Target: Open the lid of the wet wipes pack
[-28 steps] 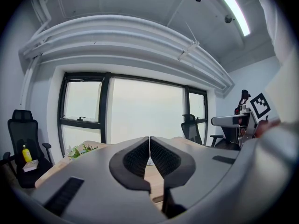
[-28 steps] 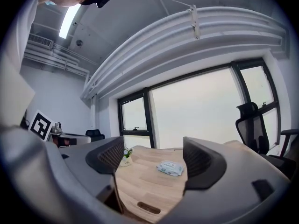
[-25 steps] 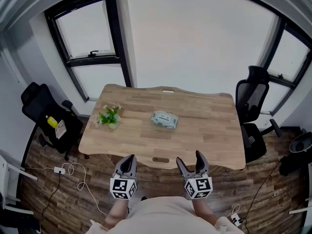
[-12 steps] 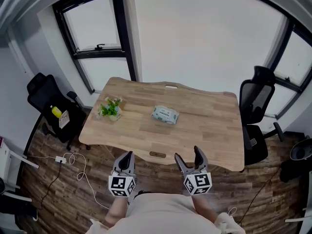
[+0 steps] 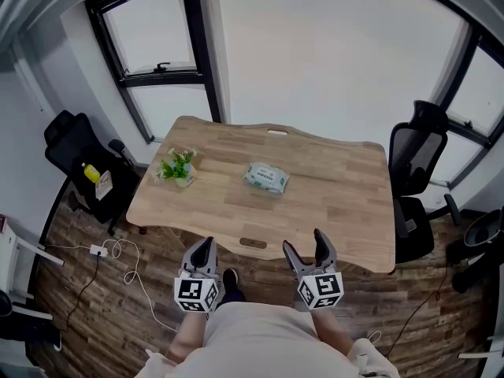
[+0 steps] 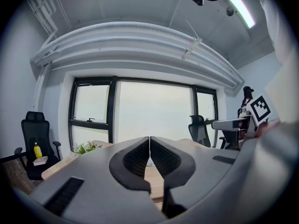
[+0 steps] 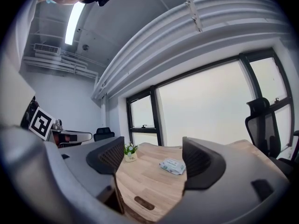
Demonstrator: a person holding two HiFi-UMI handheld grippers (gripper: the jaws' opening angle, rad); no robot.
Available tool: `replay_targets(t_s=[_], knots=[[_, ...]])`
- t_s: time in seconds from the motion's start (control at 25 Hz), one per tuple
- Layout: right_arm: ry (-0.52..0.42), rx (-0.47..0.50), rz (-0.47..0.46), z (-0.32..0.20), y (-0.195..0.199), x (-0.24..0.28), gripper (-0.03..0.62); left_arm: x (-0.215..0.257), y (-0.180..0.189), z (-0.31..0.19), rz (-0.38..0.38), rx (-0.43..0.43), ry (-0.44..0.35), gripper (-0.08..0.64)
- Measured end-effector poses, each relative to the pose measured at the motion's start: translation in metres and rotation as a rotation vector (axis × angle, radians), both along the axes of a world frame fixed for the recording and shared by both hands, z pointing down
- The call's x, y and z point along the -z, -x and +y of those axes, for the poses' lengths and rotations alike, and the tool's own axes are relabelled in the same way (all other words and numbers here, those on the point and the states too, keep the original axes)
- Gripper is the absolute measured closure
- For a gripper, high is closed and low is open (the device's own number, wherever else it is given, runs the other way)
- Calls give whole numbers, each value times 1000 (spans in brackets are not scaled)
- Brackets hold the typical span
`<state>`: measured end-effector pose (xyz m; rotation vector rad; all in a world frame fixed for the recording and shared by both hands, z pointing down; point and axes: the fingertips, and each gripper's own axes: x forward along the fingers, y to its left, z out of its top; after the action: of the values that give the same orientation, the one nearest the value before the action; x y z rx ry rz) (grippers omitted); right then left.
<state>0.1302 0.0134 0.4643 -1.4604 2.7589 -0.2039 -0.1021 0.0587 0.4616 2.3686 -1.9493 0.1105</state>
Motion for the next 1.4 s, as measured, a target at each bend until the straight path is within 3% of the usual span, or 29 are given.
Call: replay_targets(t_s=[0.32, 0.68, 1.08, 1.4], knots=[[9, -25, 11, -39, 22, -6, 216, -9, 17, -47, 9, -42, 12, 538], [41, -91, 38, -120, 62, -15, 216, -21, 53, -145, 21, -139, 42, 538], [60, -204, 86, -210, 107, -9, 218, -23, 90, -253, 17, -306, 76, 538], [106, -278, 116, -245, 118, -19, 219, -42, 89, -303, 19, -425, 125, 538]])
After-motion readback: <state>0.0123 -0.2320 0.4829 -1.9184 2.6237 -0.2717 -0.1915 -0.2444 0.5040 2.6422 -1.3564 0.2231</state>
